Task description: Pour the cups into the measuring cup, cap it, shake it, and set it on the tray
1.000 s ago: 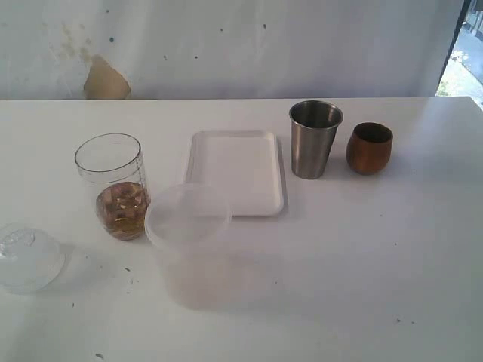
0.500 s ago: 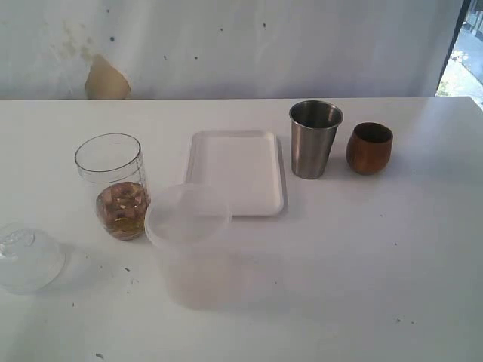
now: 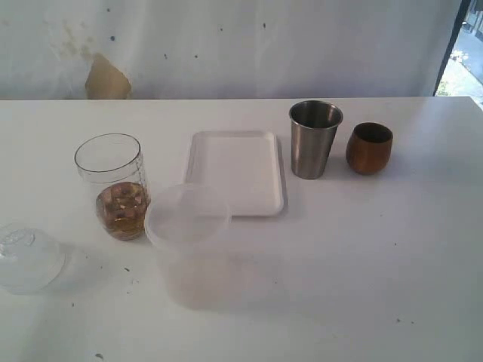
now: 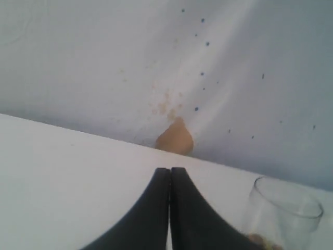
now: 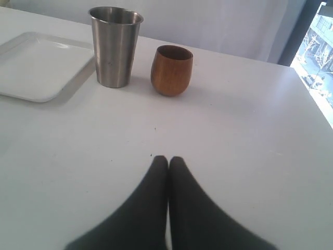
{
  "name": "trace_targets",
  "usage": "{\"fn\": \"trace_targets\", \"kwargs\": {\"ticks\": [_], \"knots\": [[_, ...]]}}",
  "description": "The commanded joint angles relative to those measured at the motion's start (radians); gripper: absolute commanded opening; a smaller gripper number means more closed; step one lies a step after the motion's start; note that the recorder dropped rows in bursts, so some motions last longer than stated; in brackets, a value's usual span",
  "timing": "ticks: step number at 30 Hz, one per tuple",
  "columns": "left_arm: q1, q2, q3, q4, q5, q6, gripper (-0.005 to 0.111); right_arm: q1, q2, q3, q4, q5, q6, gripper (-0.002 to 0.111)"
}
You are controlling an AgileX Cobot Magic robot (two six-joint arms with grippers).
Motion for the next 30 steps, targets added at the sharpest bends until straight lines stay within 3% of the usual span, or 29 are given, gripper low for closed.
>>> {"fn": "trace_targets", "kwargs": {"ticks": [1,3,8,10,13,16,21,25,28,30], "knots": [[-0.004,-0.005,0.005,-0.043,-0.110,-0.186,0.000,-0.002,-0.006,0.005,-0.001,-0.008,0.005,0.000],[-0.004,-0.005,0.004,-0.043,-0.125,-0.242,0.000,-0.002,-0.006,0.005,-0.001,-0.008,0.005,0.000],[-0.004,0.018,-0.164,-0.023,-0.003,-0.260,0.000,-0.002,-0.006,0.005,-0.001,-0.008,0.010,0.000],[-0.004,0.140,-0.343,-0.021,0.115,-0.190,0.000,-0.002,-0.006,0.005,-0.001,-0.008,0.022,0.000],[-0.004,0.306,-0.489,0.012,0.228,-0.141,0.000,-0.002,-0.006,0.005,-0.001,-0.008,0.022,0.000],[-0.004,0.642,-0.727,0.079,0.531,-0.102,0.000,-0.002,-0.006,0.005,-0.001,-0.008,0.022,0.000],[-0.004,0.953,-0.921,0.077,0.804,0.051,0.002,-0.002,-0.006,0.005,-0.001,-0.008,0.028,0.000],[-0.004,1.104,-0.952,0.021,0.856,0.175,0.028,-0.002,-0.006,0.005,-0.001,-0.008,0.028,0.000],[-0.004,1.249,-0.952,-0.071,0.893,0.300,0.060,-0.002,-0.006,0.005,-0.001,-0.008,0.028,0.000],[-0.004,1.303,-0.952,-0.080,0.898,0.334,0.067,-0.002,-0.006,0.005,-0.001,-0.008,0.028,0.000]]}}
